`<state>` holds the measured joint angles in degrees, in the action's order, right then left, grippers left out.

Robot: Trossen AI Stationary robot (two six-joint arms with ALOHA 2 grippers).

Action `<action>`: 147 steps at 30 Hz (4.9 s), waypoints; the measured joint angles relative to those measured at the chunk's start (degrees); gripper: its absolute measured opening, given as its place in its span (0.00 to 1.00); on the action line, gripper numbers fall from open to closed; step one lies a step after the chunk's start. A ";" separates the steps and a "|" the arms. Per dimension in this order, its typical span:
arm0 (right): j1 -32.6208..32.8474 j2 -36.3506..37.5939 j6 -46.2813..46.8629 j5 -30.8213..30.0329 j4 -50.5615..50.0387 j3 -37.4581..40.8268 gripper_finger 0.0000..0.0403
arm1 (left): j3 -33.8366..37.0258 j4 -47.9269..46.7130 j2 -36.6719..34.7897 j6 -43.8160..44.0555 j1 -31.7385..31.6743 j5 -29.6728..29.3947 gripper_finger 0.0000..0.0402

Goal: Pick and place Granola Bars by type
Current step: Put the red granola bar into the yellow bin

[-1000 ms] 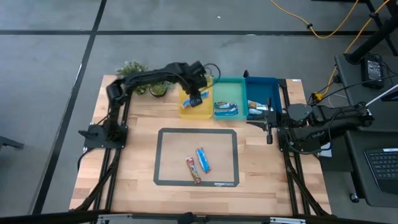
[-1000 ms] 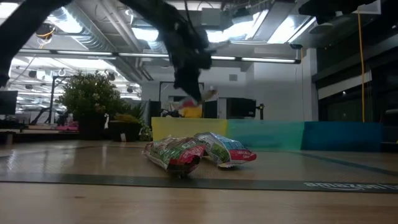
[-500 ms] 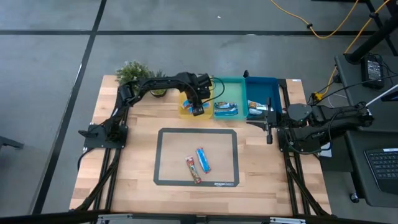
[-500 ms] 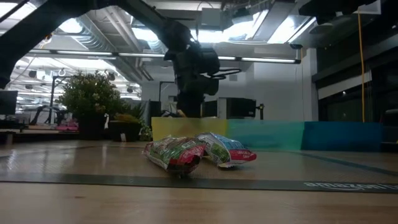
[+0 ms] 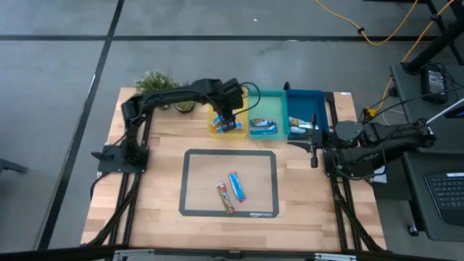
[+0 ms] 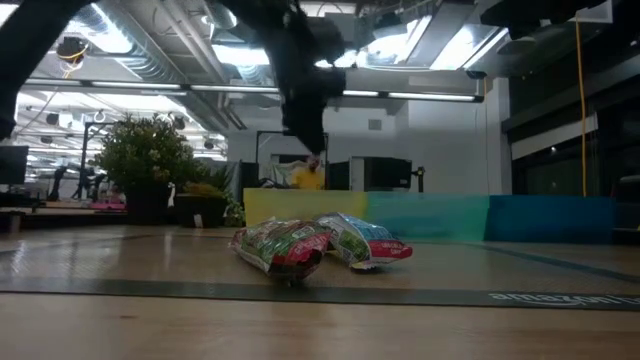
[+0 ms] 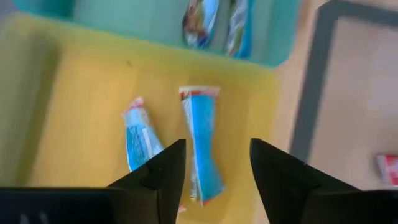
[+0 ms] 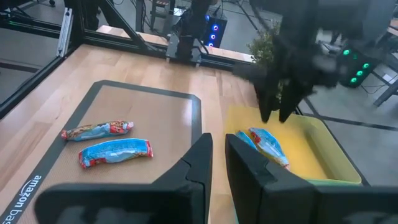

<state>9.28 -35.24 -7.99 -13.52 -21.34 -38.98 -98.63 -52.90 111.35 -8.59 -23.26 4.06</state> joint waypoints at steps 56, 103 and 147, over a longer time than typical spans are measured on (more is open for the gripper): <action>0.01 0.02 0.00 4.75 -1.01 0.02 0.12 | 0.02 -1.08 10.08 -7.03 41.41 2.21 0.58; 0.02 0.00 -1.42 6.08 -4.09 0.02 0.12 | -0.04 -10.11 -9.76 21.74 38.60 -14.79 0.04; 0.02 0.00 -1.17 6.03 -3.76 0.02 0.12 | -1.95 9.43 0.89 -2.53 -10.40 -4.18 0.04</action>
<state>9.30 -35.24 -9.16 -7.49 -25.10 -38.96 -100.57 -43.47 112.24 -11.12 -33.66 -0.12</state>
